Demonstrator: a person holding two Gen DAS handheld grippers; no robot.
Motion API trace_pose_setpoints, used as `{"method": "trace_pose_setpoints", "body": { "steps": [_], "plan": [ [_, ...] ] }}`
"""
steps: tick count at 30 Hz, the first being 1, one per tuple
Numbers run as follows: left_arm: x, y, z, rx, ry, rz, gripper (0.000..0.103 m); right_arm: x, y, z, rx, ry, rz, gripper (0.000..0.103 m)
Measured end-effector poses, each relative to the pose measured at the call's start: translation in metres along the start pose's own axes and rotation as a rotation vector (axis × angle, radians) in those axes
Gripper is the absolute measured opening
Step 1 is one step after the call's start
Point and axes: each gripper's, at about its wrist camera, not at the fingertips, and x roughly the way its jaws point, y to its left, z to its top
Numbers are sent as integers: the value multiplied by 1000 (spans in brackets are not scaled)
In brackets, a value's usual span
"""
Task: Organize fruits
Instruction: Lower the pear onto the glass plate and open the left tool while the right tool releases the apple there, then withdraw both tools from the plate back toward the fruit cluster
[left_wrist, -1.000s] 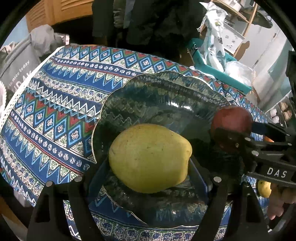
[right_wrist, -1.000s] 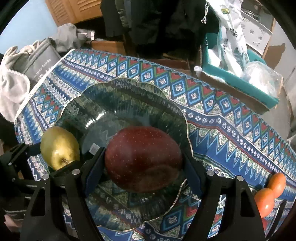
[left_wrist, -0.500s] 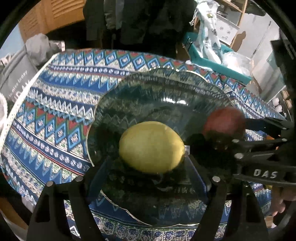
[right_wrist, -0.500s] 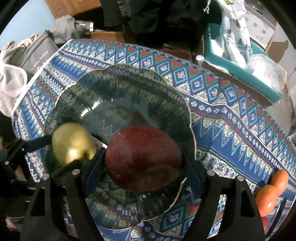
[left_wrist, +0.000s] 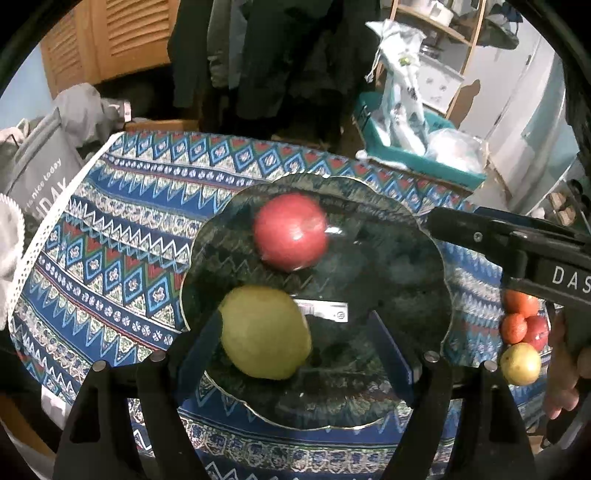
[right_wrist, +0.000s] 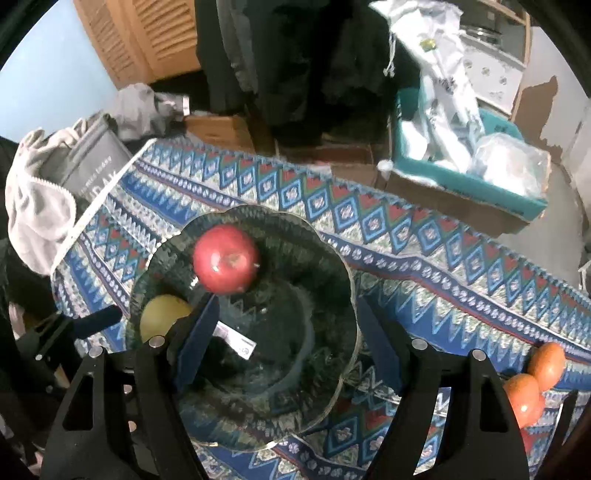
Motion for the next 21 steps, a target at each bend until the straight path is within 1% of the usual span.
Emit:
{"method": "trace_pose_setpoints", "body": {
  "steps": [6, 11, 16, 18, 21],
  "plan": [
    [-21, -8, 8, -12, -53, -29, 85, -35, -2, 0, -17, -67, -74, 79],
    [-33, -21, 13, -6, -74, -63, 85, -63, -12, -4, -19, -104, -130, 79],
    [-42, -40, 15, 26, -89, -80, 87, -87, -31, -14, 11, -122, -152, 79],
    [-44, -48, 15, 37, -91, -83, 91, -96, -39, -19, 26, -126, -159, 79],
    [-47, -59, 16, 53, -98, -91, 93, -106, -50, -27, 46, -129, -170, 79]
  ]
}}
